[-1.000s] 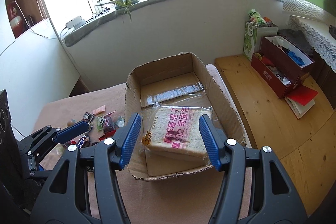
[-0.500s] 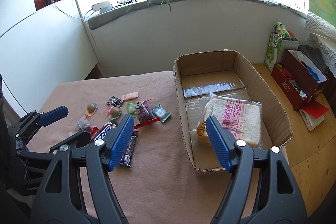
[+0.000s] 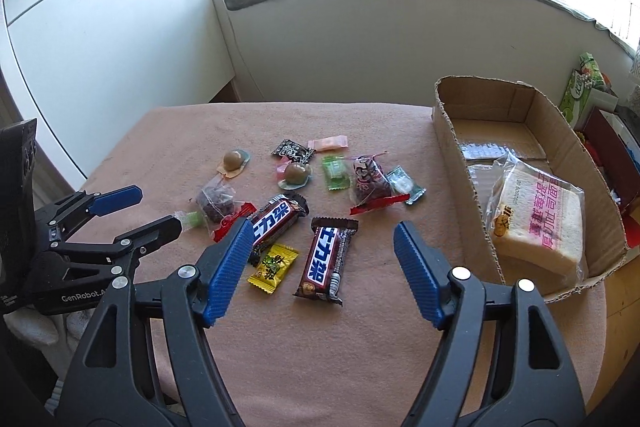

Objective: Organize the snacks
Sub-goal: 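Move the right tool back to the chocolate bars and grasp one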

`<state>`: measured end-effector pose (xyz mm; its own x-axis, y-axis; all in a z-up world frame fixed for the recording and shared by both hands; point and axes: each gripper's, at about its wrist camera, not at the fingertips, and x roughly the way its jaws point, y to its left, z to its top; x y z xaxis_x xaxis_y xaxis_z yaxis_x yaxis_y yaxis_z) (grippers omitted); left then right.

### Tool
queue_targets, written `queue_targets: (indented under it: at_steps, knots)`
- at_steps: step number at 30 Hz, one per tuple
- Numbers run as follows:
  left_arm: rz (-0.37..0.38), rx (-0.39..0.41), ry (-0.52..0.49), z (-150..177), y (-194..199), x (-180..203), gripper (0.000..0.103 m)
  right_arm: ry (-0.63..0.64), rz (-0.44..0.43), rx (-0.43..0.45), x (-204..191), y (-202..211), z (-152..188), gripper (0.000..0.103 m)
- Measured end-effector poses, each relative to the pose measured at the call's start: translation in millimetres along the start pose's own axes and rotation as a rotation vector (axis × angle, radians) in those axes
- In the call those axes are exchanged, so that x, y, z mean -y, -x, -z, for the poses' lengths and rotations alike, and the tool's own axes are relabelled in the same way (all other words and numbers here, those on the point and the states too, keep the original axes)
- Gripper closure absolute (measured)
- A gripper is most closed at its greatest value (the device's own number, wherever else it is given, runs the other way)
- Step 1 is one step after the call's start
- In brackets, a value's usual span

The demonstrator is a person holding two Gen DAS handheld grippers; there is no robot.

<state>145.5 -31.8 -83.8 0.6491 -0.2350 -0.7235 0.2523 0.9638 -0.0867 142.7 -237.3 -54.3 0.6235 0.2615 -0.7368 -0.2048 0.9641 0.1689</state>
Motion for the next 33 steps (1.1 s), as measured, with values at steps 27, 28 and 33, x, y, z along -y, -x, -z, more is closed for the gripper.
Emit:
queue_targets:
  at_steps: [27, 28, 33]
  knots:
    - [0.015, -0.037, 0.124, 13, -14, -55, 0.037, -0.003, 0.009, -0.083, -1, -30, 26, 0.031]
    - [0.029, -0.035, 0.131, 11, -14, -53, 0.037, -0.008, 0.014, -0.087, 0, -32, 26, 0.033]
    - [0.088, -0.047, 0.135, 3, -26, -37, 0.037, -0.013, 0.032, -0.096, -1, -41, 25, 0.036]
